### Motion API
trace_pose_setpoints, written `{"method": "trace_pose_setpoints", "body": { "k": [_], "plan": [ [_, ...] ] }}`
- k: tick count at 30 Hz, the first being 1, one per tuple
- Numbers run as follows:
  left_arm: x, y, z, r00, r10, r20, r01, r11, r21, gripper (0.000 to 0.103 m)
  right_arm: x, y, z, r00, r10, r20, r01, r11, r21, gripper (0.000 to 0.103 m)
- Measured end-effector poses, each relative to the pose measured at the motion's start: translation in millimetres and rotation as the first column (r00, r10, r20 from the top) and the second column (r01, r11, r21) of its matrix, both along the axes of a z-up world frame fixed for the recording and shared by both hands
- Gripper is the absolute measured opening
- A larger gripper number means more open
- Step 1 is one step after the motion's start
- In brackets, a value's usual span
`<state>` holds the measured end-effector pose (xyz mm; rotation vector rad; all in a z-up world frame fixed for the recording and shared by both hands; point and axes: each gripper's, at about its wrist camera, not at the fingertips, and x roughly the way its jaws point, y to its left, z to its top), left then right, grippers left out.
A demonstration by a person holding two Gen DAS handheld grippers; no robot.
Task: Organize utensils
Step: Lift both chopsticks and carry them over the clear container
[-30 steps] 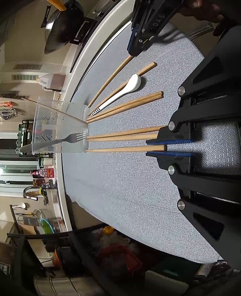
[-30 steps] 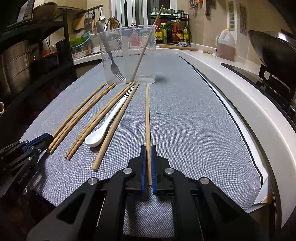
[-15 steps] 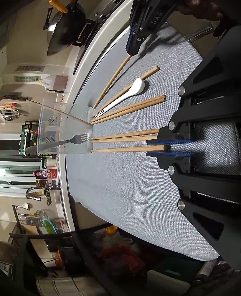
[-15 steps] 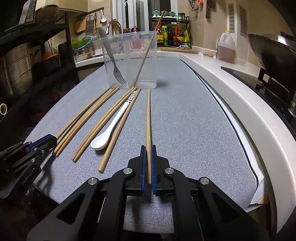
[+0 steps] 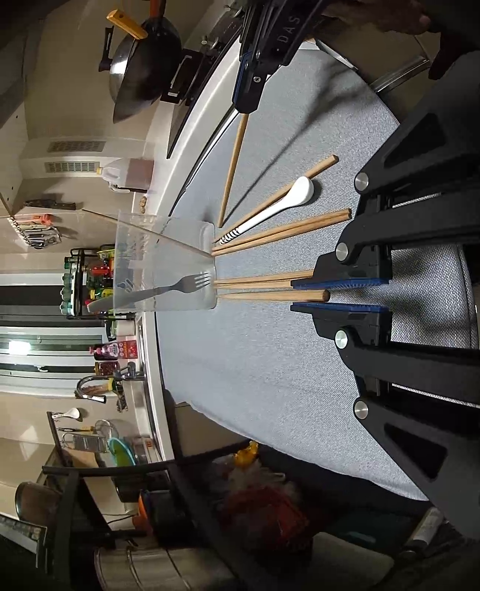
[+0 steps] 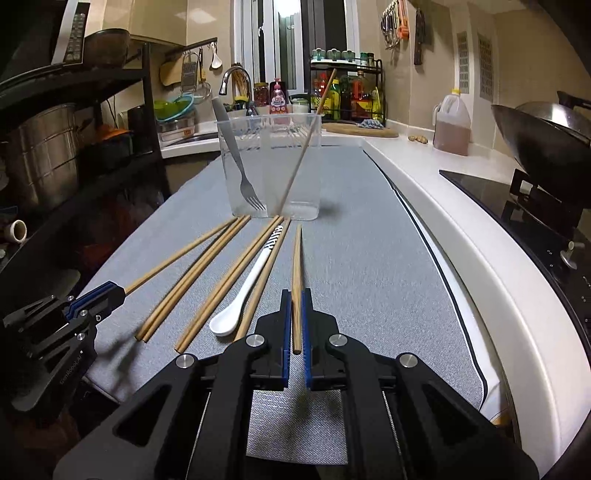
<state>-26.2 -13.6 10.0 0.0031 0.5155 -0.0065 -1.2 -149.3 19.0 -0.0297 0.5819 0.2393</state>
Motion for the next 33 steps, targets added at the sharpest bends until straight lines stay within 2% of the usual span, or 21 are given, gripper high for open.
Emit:
{"method": "trace_pose_setpoints", "body": {
  "k": [14, 23, 30, 33],
  "plan": [
    [-2, 15, 57, 0.994, 0.015, 0.105, -0.01, 0.999, -0.048, 0.007, -3, -4, 48, 0.996, 0.0, 0.088, -0.003, 0.999, 0.034, 0.005],
    [15, 22, 106, 0.988, -0.031, 0.149, 0.033, 0.999, -0.014, 0.007, 10, -9, 82, 0.992, -0.009, 0.123, 0.001, 0.998, 0.067, 0.005],
    [37, 28, 147, 0.986, -0.043, 0.159, 0.045, 0.999, -0.009, 0.007, 34, -9, 122, 0.99, 0.021, 0.139, -0.036, 0.994, 0.103, 0.005],
    [49, 31, 167, 0.99, -0.046, 0.132, 0.05, 0.999, -0.022, 0.007, 48, -11, 143, 0.992, 0.029, 0.127, -0.046, 0.989, 0.139, 0.005]
  ]
}}
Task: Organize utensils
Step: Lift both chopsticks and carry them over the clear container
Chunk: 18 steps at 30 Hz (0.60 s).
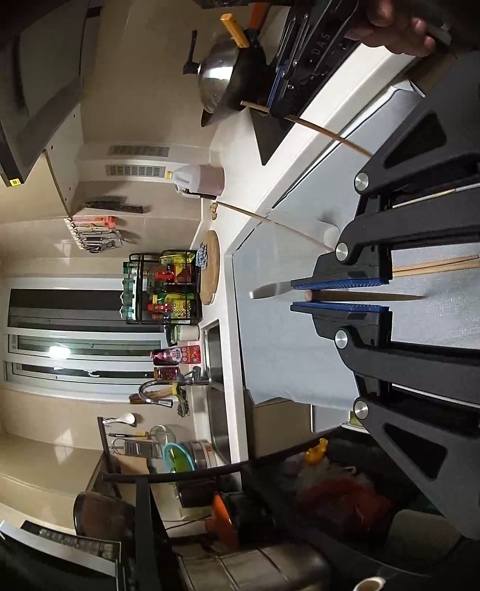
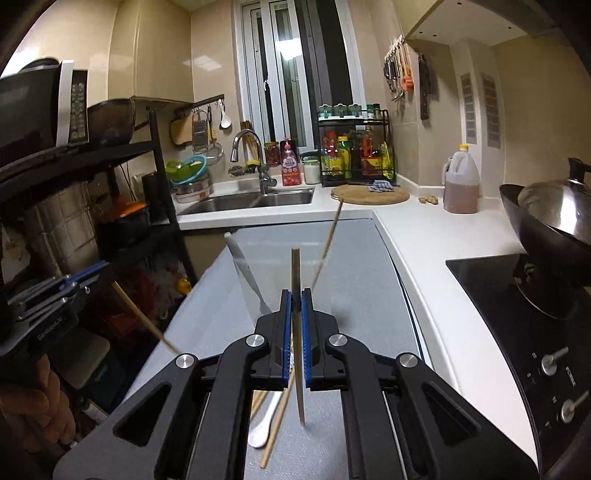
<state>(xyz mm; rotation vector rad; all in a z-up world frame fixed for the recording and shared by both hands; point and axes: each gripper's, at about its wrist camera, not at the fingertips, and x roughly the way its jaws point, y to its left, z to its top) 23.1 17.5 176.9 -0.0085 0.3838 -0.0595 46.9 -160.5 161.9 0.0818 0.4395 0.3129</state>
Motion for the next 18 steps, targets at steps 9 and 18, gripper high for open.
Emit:
{"method": "trace_pose_setpoints", "body": {
  "k": [9, 18],
  "plan": [
    [38, -3, 57, 0.999, -0.028, -0.03, 0.027, 0.999, -0.028, 0.007, 37, -3, 49, 0.999, 0.013, 0.047, -0.016, 0.998, 0.059, 0.005],
    [95, -15, 126, 0.996, -0.066, 0.062, 0.07, 0.995, -0.071, 0.007, 89, 1, 110, 0.988, 0.018, 0.153, -0.032, 0.995, 0.094, 0.005]
  ]
}}
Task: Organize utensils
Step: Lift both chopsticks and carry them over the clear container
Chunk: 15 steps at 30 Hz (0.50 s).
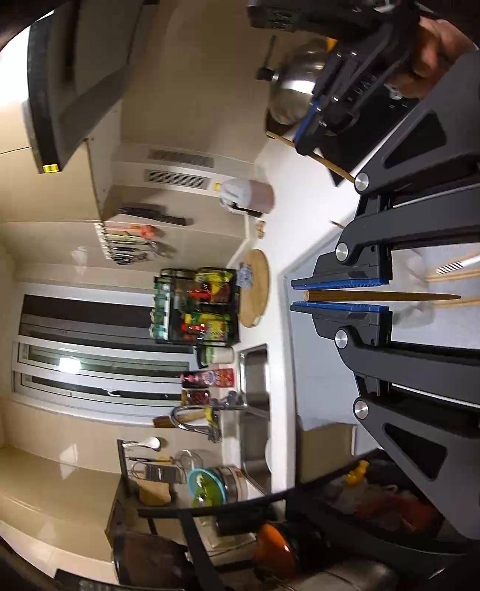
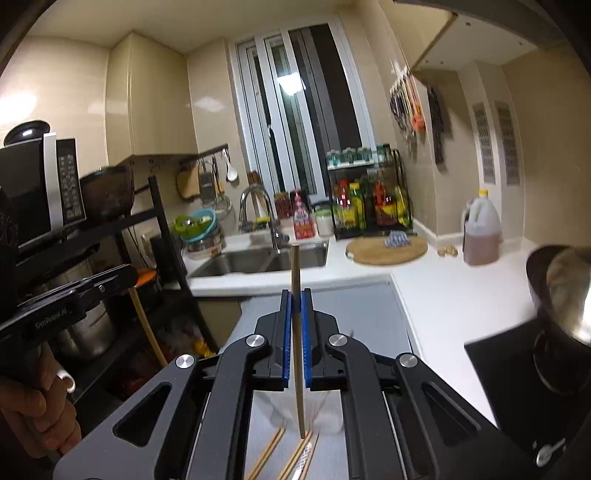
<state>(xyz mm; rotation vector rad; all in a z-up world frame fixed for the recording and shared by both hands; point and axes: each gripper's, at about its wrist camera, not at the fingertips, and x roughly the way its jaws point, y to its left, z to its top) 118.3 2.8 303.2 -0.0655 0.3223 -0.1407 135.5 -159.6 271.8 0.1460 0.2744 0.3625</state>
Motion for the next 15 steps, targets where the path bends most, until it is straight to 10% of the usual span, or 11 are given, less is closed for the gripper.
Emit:
{"method": "trace_pose_setpoints", "body": {
  "k": [15],
  "plan": [
    [106, -8, -38, 1.0, 0.007, 0.007, -0.006, 1.0, -0.019, 0.007, 86, 37, -31, 1.0, 0.003, -0.01, -0.003, 0.997, -0.071, 0.005]
  ]
}}
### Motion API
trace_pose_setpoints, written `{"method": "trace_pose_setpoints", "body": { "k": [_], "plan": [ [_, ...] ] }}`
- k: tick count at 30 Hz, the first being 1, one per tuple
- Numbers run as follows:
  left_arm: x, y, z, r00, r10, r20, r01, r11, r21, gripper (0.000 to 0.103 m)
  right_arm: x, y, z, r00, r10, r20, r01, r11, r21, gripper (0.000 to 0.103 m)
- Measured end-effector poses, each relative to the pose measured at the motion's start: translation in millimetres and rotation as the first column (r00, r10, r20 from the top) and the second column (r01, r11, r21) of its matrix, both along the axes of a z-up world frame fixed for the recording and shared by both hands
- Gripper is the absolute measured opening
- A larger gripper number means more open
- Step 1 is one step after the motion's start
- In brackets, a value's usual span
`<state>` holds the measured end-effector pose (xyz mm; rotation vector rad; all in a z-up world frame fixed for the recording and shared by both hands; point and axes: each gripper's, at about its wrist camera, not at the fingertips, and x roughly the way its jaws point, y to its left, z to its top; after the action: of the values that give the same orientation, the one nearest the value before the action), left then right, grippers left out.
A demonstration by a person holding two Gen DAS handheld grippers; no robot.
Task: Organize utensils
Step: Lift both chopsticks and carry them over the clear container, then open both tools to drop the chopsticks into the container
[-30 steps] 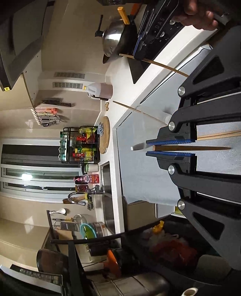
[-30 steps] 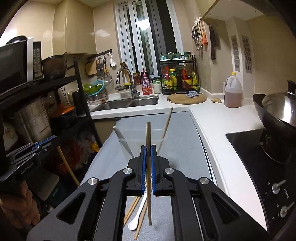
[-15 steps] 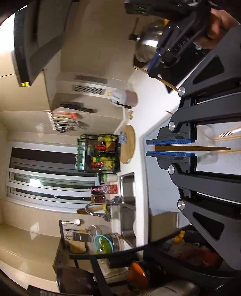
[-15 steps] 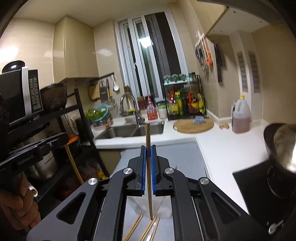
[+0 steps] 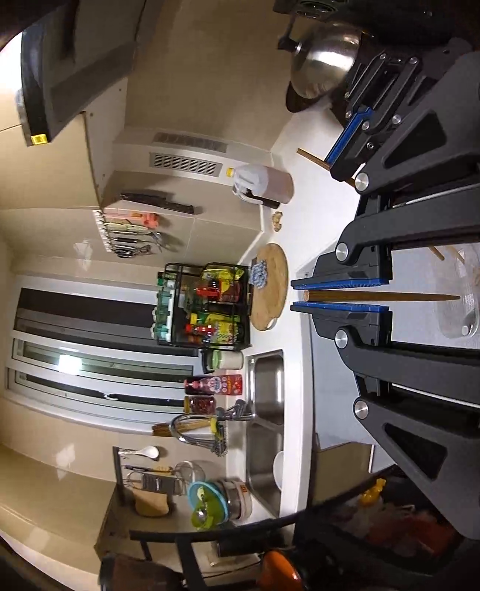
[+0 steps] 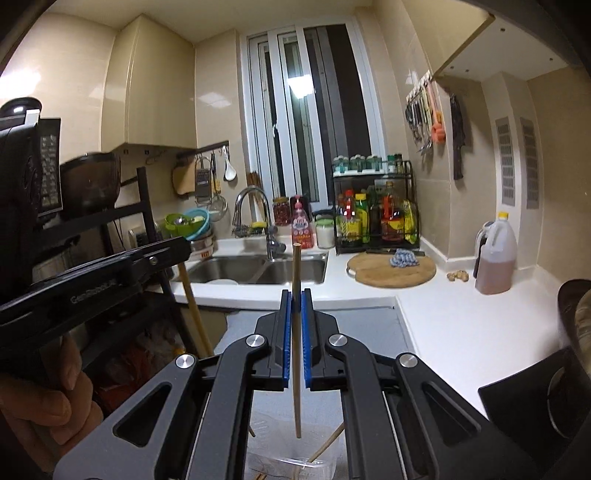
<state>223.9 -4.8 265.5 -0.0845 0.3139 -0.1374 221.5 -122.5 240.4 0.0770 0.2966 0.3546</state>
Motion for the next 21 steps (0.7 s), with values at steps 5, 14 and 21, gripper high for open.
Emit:
{"method": "trace_pose_setpoints", "body": {
  "k": [5, 14, 21],
  "plan": [
    [18, 3, -38, 0.997, -0.008, -0.08, 0.008, 1.0, -0.007, 0.007, 12, 4, -39, 0.997, 0.007, -0.076, -0.008, 1.0, -0.018, 0.005],
    [14, 16, -77, 0.975, 0.009, -0.224, -0.019, 0.999, -0.043, 0.013, -2, 7, -76, 0.99, 0.008, -0.141, -0.018, 0.998, -0.067, 0.011],
    [-28, 18, -55, 0.987, 0.016, -0.157, -0.022, 0.999, -0.037, 0.039, -31, -2, -74, 0.994, -0.03, -0.105, 0.02, 0.995, -0.093, 0.028]
  ]
}}
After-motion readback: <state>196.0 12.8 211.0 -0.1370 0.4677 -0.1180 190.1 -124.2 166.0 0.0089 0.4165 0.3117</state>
